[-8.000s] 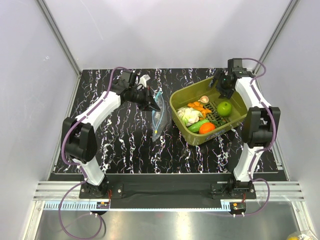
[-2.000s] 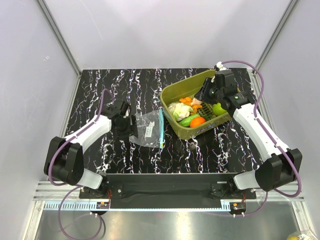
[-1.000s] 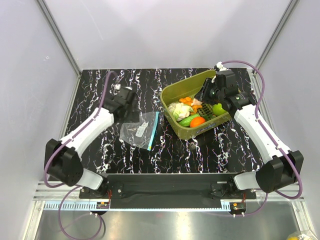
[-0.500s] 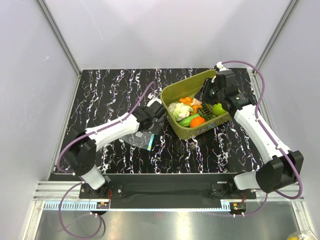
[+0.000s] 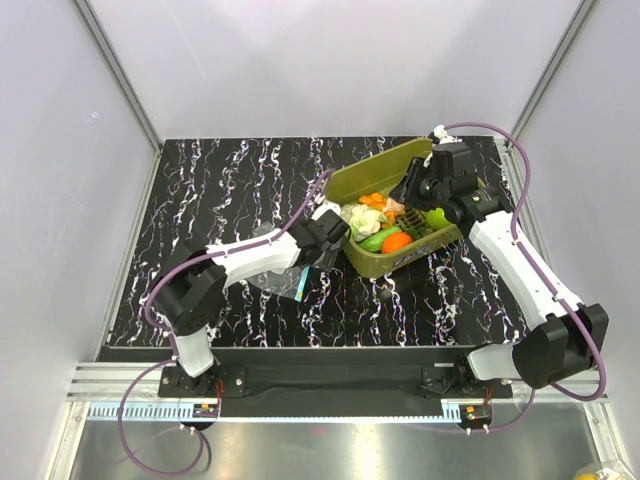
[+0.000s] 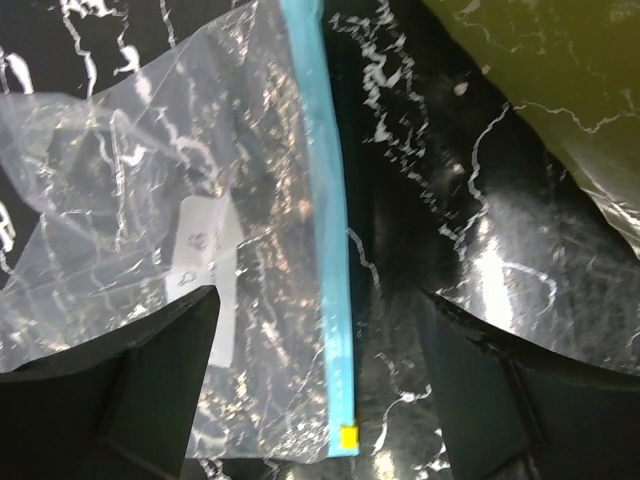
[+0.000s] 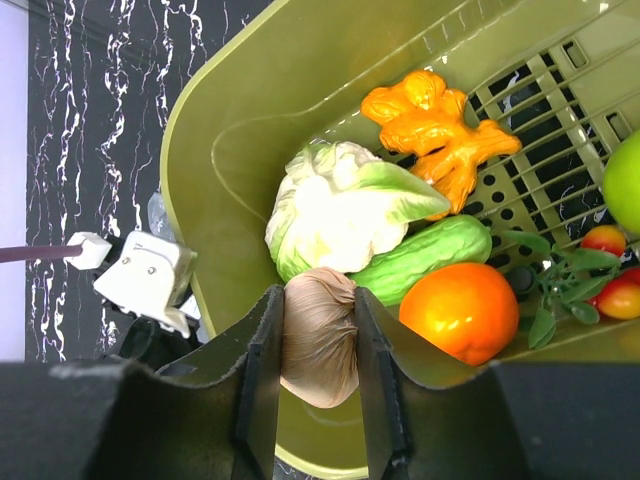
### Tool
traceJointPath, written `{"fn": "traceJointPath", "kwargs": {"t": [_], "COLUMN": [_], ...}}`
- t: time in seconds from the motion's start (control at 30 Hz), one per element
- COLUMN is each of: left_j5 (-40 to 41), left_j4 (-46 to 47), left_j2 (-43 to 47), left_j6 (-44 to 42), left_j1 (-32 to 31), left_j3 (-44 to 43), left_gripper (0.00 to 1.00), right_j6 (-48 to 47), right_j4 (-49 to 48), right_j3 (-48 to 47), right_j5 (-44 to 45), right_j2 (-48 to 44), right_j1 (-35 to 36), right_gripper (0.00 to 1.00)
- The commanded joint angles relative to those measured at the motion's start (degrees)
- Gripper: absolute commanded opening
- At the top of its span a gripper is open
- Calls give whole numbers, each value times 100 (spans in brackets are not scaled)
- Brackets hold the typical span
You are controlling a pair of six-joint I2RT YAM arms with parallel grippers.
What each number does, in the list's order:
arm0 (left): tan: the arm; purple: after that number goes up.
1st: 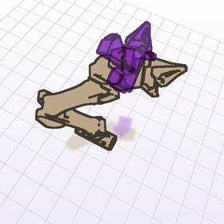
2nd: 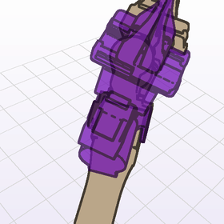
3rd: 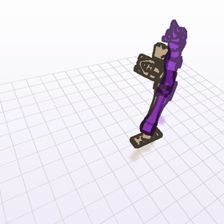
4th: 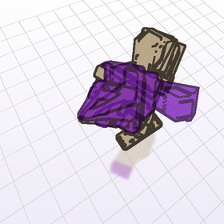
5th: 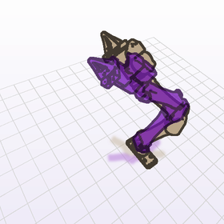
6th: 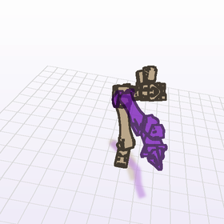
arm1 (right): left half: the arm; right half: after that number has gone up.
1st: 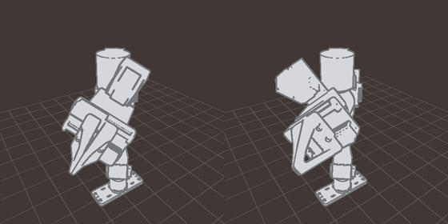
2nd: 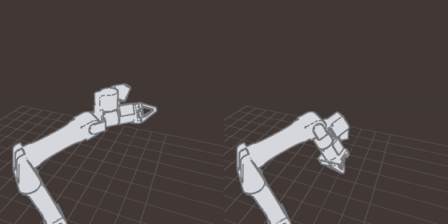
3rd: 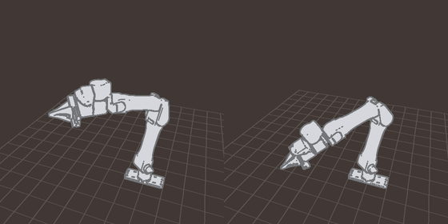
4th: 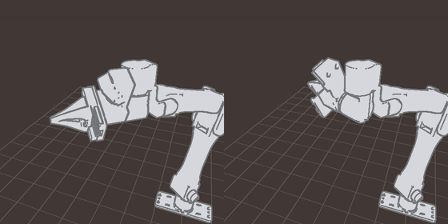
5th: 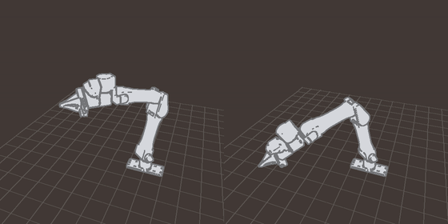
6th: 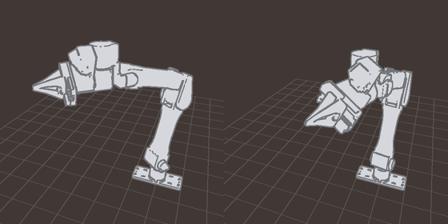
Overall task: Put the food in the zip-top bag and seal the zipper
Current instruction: Pick up the zipper food storage bag at the center of the board.
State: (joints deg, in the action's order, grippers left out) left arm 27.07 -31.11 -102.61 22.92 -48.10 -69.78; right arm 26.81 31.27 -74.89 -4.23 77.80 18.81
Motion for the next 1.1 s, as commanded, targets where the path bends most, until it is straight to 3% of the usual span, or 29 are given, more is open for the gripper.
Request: {"fn": "traceJointPath", "kwargs": {"t": [0.0, 0.27, 0.37, 0.47, 0.63, 1.07], "left_j5": [-106, 325, 150, 71, 114, -202], "left_j4": [114, -1, 360, 869, 1195, 1081], "left_j2": [-303, -515, -85, 468, 1286, 1578], "left_j6": [11, 195, 283, 222, 99, 178], "left_j1": [-24, 54, 142, 134, 125, 134], "left_j3": [-45, 253, 658, 1018, 1098, 1344], "left_gripper": [79, 67, 67, 79, 83, 77], "right_j6": [35, -53, -79, -53, -53, -62], "right_j4": [-165, -112, -103, -112, -112, -86], "right_j3": [27, -16, -17, 1, -17, -52], "right_j5": [-122, -52, -43, -69, -96, -78], "right_j2": [-169, -221, -221, -186, -142, -81], "right_j1": [18, 9, 9, 9, 18, 18], "right_gripper": [38, 38, 38, 38, 38, 38]}}
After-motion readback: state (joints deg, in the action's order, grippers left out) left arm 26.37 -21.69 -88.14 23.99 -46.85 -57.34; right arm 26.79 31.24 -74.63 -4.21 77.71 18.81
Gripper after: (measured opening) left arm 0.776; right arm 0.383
